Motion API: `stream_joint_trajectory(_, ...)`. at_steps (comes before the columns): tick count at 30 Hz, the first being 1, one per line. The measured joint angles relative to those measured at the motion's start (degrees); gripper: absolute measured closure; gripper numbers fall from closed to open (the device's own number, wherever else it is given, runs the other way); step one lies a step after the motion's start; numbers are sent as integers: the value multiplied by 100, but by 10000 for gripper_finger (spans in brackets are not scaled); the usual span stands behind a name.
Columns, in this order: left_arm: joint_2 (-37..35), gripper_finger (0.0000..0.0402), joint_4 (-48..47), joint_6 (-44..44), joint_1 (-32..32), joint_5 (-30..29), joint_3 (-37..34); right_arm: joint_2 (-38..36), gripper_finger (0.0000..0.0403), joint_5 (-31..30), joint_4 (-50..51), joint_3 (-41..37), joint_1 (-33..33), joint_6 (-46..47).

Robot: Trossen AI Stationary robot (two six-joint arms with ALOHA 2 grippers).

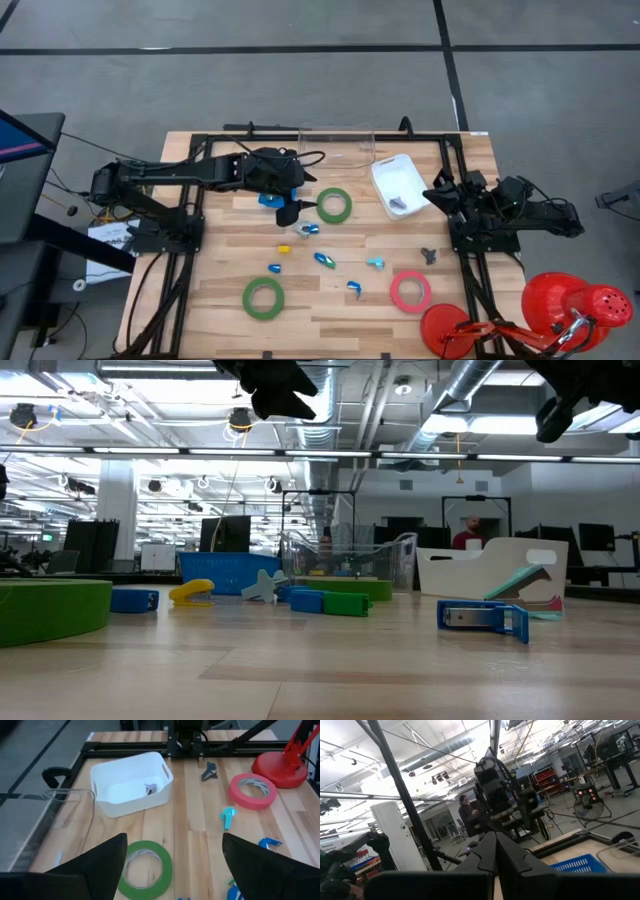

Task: Pick and place Stapler, Stapler remover, tape
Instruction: Put the top green tape into the transparent bin

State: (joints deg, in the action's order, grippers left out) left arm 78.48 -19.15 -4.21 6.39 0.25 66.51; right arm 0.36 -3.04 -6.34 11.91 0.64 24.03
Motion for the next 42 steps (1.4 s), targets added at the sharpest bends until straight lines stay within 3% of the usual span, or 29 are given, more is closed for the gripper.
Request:
stream_joint_trajectory(6, 158, 91, -296, -230, 0, -118, 268, 0, 402, -1, 54, -1, 0, 1)
stream_joint_trajectory(23, 2213, 101, -280, -865, -189, -270, 832, 0, 402, -1, 162, -1, -2, 1)
stream_joint_trajectory(29, 2550, 101, -172, -1386, -184, -294, 835, 0, 402, -1, 170, -1, -2, 1)
stream_joint_trajectory(42, 3220, 101, 214, -1399, -144, -244, 839, 0, 402, -1, 353, -1, -2, 2)
